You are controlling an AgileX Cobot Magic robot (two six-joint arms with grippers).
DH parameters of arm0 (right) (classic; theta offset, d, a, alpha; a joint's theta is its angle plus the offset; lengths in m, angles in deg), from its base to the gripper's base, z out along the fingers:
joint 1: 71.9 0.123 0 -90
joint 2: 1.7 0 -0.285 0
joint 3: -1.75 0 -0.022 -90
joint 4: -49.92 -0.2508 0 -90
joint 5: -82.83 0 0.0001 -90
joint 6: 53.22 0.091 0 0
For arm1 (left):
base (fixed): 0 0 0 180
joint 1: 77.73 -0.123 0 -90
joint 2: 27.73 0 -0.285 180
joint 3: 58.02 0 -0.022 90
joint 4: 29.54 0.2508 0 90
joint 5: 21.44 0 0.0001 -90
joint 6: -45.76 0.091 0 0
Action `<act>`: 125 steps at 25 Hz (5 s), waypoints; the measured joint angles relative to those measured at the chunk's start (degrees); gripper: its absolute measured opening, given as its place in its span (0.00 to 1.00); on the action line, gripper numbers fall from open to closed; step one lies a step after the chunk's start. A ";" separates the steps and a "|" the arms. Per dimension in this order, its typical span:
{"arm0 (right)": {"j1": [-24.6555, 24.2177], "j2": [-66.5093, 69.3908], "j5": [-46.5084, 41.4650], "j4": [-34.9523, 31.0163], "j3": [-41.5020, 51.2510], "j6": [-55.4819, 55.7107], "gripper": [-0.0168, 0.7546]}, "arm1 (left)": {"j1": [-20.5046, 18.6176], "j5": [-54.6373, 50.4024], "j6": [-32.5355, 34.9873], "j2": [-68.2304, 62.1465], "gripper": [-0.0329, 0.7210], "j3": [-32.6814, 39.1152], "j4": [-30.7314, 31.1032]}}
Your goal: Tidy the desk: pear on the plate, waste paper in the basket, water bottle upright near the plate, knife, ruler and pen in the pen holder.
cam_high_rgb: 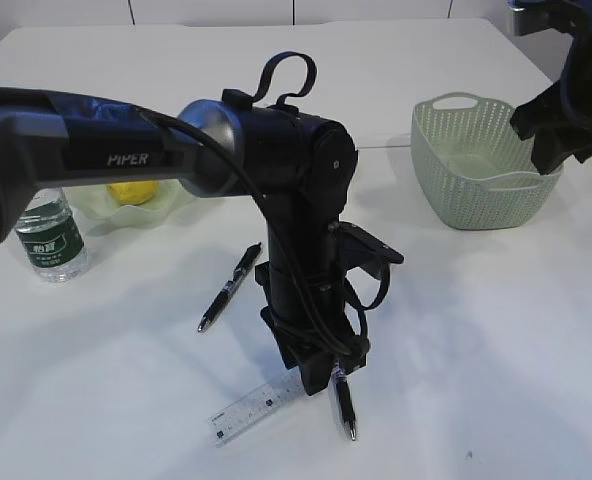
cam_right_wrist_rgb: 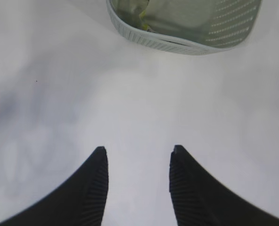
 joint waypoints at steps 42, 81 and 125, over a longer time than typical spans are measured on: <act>0.00 0.00 0.10 0.00 0.00 0.00 0.48 | -8.33 0.81 -1.98 2.63 0.37 -27.07 7.53; 0.00 0.10 3.74 1.72 0.00 0.00 0.48 | -10.02 61.50 -2.38 3.27 0.37 -12.60 4.57; 0.00 0.10 4.36 1.95 0.00 0.00 0.48 | -15.77 68.82 -2.47 -1.92 0.37 -12.38 1.56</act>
